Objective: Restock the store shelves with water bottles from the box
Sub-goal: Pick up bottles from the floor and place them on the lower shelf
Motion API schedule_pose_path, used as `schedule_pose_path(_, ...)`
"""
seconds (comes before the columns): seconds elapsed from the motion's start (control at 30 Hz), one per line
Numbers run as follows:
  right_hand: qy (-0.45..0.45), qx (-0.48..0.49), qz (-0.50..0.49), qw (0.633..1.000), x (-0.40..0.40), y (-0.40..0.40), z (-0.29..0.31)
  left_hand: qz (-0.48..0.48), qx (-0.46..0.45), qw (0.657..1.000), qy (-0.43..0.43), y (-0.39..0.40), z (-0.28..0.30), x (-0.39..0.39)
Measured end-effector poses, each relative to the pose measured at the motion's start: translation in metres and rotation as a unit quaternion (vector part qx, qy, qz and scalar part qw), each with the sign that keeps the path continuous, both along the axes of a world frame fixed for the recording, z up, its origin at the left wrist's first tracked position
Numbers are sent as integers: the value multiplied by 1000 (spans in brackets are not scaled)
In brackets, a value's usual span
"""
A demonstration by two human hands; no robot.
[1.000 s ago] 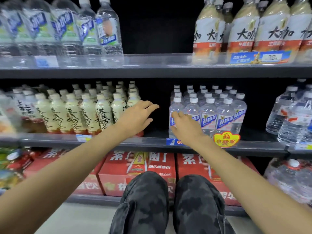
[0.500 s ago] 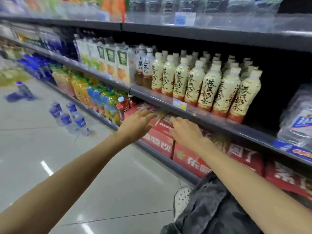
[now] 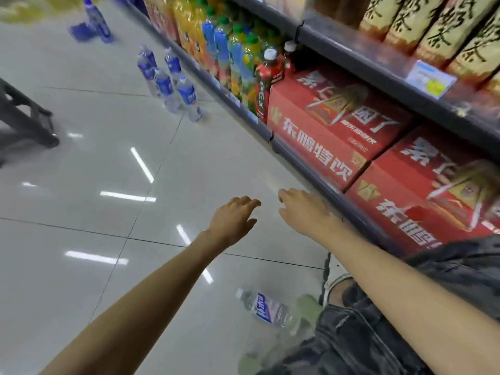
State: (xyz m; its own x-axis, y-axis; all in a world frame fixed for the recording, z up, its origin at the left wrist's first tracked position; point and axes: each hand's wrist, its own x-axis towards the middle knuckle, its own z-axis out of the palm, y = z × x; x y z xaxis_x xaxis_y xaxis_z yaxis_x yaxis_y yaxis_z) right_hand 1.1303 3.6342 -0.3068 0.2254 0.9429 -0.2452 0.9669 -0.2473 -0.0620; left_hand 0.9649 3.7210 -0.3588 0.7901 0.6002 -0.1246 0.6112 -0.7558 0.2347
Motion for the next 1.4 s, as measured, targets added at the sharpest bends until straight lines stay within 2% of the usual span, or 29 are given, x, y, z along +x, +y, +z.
schedule_pose_path(0.17, 20, -70, 28, 997, -11, 0, -52, 42, -91, 994, 40, -39, -63, -18)
schedule_pose_path(0.33, 19, -114, 88, 989, -22, 8, -89, 132, -174, 975, 45, -78, -111, -28)
schedule_pose_path(0.47, 17, -142, 137, 980, -31, 8, -116, 240, -245, 939, 37, -113, -143, -35)
schedule_pose_path(0.67, 49, -163, 164, 972, -33, -2, -138, 389, -290, 874, 27, -150, -173, -38)
schedule_pose_path(0.77, 44, -170, 179, 968, -23, -14, -145, 496, -337, 800, -10, -164, -184, -36)
schedule_pose_path(0.87, 22, -185, 198, 962, -19, -22, -154, 614, -374, 693, -57, -175, -194, -25)
schedule_pose_path(1.0, 42, -169, 181, 968, -22, -14, -162, 698, -428, 564, -103, -177, -210, -8)
schedule_pose_path(1.17, 57, -184, 149, 970, -16, -20, -167, 720, -474, 493, -118, -173, -221, 3)
schedule_pose_path(1.23, 55, -202, 138, 968, -10, -25, -169, 725, -477, 483, -117, -170, -224, 7)
schedule_pose_path(1.3, 56, -213, 129, 967, -5, -28, -170, 721, -478, 490, -108, -167, -227, 11)
schedule_pose_path(1.4, 60, -211, 113, 969, 2, -31, -168, 691, -482, 530, -96, -158, -229, 13)
